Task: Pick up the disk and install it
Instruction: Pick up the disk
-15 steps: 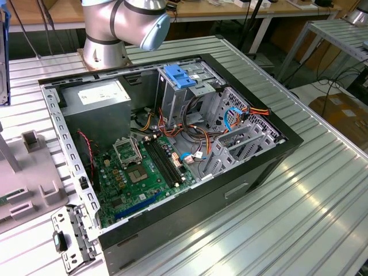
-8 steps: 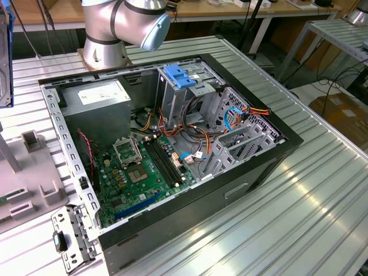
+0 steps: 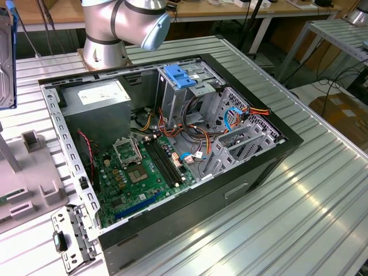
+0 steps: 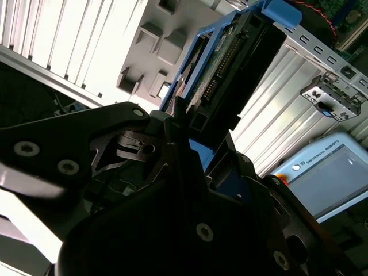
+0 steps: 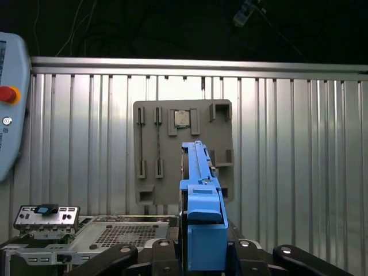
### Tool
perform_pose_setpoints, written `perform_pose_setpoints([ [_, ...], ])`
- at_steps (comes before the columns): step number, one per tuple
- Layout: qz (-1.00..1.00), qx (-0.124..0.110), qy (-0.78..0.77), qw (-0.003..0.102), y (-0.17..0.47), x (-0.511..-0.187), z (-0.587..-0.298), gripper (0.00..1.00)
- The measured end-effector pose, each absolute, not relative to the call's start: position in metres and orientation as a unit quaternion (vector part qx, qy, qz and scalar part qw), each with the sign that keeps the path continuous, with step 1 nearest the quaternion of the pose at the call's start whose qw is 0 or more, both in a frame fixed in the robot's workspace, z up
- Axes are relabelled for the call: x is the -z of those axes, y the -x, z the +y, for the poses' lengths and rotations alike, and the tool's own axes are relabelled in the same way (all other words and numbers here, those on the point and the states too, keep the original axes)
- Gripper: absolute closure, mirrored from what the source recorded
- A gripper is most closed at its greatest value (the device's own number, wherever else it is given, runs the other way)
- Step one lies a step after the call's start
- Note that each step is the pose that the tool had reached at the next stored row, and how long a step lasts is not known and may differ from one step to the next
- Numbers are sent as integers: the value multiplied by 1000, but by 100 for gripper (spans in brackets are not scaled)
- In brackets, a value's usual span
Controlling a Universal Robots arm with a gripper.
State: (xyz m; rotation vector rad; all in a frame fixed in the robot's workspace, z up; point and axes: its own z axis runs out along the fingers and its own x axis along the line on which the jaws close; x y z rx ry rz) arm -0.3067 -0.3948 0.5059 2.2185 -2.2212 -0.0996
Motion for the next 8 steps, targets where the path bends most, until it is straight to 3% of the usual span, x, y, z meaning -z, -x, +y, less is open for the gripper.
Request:
perform_pose_setpoints([
  [8, -707, 33, -706, 1, 298, -505, -404, 63],
])
